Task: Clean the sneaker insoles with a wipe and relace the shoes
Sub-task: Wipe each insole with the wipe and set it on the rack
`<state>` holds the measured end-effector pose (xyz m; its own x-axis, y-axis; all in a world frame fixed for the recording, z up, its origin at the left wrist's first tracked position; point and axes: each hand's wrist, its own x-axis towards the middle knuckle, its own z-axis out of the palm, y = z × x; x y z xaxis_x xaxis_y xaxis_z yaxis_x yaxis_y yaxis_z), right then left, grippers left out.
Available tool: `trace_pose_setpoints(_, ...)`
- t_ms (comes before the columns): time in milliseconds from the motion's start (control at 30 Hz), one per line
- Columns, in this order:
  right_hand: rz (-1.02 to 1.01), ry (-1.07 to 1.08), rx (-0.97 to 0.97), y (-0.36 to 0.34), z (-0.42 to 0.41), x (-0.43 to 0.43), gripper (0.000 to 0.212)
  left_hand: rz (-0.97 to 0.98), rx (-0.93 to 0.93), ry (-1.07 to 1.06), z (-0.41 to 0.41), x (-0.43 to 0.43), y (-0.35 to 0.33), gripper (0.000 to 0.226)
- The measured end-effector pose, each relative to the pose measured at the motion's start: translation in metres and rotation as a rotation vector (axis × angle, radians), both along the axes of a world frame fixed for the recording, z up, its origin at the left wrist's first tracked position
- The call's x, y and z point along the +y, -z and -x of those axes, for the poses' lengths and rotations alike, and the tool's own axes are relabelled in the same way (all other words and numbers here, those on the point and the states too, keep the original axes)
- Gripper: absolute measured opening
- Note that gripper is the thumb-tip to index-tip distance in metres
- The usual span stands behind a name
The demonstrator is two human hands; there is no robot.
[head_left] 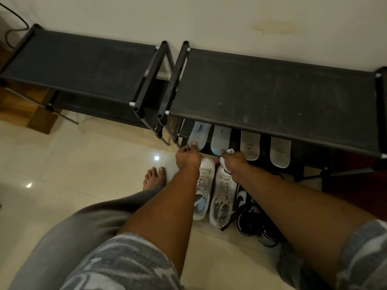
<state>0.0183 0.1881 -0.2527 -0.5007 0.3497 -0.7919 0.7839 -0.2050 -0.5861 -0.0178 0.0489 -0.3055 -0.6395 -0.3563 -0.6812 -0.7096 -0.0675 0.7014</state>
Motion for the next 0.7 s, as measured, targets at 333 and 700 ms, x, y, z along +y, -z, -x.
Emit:
trace_pose_setpoints(333, 0.062, -0.261, 0.058, -0.033, -0.019, 0.036, 0.018, -0.031, 0.011, -0.038, -0.008, -0.010, -0.038, 0.017)
trace_pose_setpoints(700, -0.292, -0.205, -0.042, -0.051, -0.044, 0.097, 0.032, -0.050, -0.163, 0.351, -0.071, 0.044, -0.036, 0.021)
